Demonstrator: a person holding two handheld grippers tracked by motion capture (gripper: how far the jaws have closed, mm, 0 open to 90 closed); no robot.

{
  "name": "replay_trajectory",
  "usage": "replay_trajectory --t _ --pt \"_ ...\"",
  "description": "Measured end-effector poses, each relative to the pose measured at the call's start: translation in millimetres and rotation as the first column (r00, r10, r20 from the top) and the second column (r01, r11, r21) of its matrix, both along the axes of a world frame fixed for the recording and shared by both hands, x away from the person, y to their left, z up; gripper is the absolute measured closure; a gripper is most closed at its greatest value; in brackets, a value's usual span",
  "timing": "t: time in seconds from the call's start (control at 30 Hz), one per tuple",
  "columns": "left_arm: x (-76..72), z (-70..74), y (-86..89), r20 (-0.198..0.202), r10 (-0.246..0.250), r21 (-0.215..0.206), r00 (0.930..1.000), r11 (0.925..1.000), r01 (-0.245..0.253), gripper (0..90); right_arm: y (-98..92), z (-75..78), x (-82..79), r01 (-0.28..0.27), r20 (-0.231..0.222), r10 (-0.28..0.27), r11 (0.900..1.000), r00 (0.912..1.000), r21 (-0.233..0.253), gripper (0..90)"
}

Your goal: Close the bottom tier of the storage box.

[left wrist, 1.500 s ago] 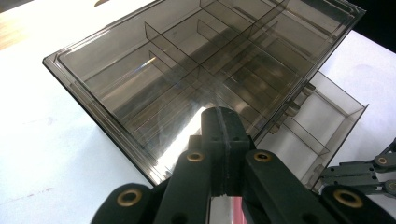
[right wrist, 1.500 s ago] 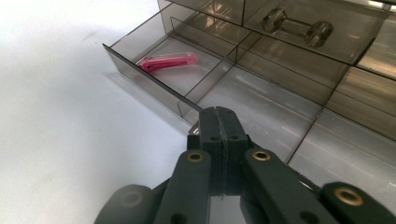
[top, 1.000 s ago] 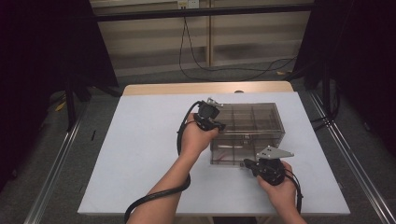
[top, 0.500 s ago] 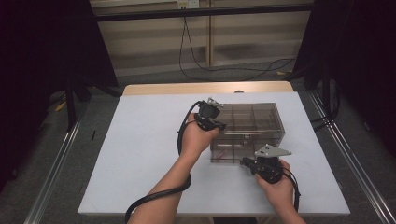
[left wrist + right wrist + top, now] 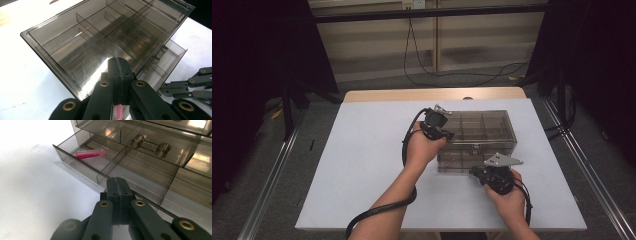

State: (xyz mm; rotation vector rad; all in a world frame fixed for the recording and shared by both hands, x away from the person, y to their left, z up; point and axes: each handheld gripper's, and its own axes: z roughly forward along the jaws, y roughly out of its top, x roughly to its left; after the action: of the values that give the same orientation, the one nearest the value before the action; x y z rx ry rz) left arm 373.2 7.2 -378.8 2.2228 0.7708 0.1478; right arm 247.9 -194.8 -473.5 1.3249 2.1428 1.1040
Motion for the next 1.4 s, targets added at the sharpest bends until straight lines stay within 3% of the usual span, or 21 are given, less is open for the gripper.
replay_trajectory --t 1.4 --pt "-0.6 -0.4 0.3 -0.004 0.015 -0.008 0.9999 0.9999 -0.015 90.0 2.4 0.8 7.8 0.021 0.014 -0.021 1.0 0.9997 -0.004 90.0"
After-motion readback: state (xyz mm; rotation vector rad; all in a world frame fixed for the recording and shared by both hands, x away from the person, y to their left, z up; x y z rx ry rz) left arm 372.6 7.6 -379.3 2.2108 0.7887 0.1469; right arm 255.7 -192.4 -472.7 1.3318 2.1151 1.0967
